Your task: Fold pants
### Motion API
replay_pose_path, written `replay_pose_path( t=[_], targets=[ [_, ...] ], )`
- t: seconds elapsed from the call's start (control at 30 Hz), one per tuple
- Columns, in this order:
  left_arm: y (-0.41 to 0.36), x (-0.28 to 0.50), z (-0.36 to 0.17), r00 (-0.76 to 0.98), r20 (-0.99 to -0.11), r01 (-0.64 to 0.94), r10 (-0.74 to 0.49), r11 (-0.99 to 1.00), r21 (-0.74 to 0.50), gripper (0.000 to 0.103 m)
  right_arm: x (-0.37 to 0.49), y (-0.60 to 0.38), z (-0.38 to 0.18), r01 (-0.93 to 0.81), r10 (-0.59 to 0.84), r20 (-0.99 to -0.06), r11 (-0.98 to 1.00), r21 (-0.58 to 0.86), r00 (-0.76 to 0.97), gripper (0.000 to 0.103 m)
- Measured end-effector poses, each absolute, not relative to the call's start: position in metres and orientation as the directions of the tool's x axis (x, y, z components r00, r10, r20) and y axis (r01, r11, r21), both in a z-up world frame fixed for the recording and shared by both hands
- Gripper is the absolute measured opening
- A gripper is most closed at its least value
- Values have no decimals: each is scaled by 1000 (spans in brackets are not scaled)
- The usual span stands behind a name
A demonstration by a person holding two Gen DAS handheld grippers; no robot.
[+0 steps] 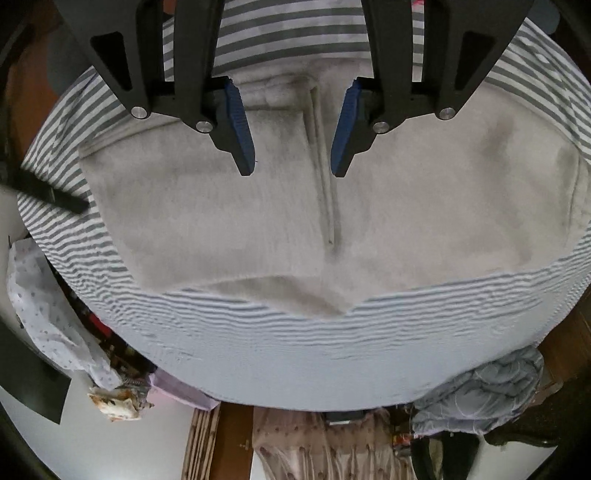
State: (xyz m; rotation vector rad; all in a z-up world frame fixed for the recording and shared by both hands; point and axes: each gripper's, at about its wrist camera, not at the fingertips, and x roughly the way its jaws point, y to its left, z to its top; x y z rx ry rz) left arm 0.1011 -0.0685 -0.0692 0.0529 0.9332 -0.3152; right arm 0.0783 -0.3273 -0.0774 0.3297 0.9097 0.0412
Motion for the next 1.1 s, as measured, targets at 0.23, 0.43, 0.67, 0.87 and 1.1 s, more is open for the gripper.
replay_pose_path(
  t=[0.23, 0.43, 0.67, 0.87, 1.1],
  targets=[
    [-74, 112, -97, 493, -845, 303, -206, 951, -55, 44, 147, -333, -90, 124, 71, -806, 976, 176, 588, 49],
    [-74, 118, -111, 470, -857, 288, -209, 955, -75, 48, 184, -335, -119, 133, 13, -847, 986, 98, 531, 49],
    [-73, 119, -114, 471, -858, 293, -206, 954, -68, 50, 171, -338, -121, 124, 51, -859, 983, 133, 510, 50],
    [-71, 119, -114, 474, -855, 294, -213, 953, -74, 50, 113, -327, -116, 81, 63, -853, 989, 122, 517, 50],
    [-69, 117, -115, 483, -849, 294, -216, 953, -76, 51, 65, -314, -131, 50, 24, -841, 997, 60, 541, 50]
  ],
)
